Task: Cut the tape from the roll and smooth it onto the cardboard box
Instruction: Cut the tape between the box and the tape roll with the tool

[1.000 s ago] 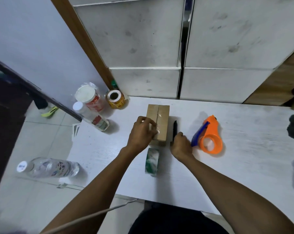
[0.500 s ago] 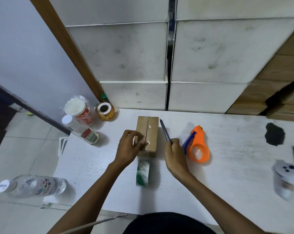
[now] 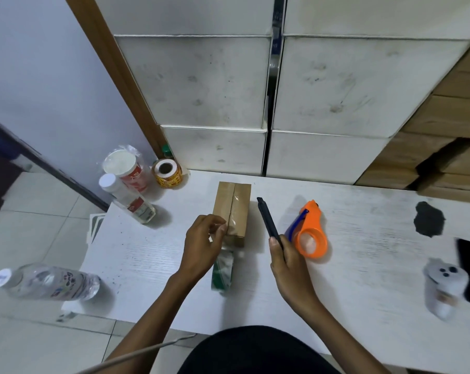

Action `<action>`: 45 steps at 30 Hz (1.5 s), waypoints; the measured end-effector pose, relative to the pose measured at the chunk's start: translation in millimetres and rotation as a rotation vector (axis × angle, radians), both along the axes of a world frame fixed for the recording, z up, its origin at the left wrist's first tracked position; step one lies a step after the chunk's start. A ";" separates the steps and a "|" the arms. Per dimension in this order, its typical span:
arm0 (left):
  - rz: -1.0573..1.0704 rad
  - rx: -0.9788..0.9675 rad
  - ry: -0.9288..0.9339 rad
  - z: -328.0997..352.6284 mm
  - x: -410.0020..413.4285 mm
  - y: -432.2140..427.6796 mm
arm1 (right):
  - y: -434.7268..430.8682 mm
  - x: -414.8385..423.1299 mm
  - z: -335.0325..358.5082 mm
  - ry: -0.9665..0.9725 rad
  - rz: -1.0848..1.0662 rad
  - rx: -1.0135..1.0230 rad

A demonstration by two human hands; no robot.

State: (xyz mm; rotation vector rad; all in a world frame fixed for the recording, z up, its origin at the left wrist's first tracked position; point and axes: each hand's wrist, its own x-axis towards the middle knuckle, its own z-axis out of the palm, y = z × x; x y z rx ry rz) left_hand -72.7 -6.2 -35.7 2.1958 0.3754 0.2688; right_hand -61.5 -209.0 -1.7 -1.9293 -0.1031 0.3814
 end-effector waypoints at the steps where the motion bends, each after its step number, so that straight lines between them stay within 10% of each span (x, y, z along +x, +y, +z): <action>1: -0.004 -0.004 0.002 0.2 -0.7 -0.6 | -0.4 -0.8 -0.3 -0.006 0.003 -0.002; 21: -0.412 0.431 0.265 -2.9 4.4 15.0 | -3.2 7.9 -10.5 -0.097 0.007 -0.016; 45: -0.626 0.432 0.367 0.7 1.2 35.1 | -6.7 17.7 -25.0 -0.164 0.459 -0.311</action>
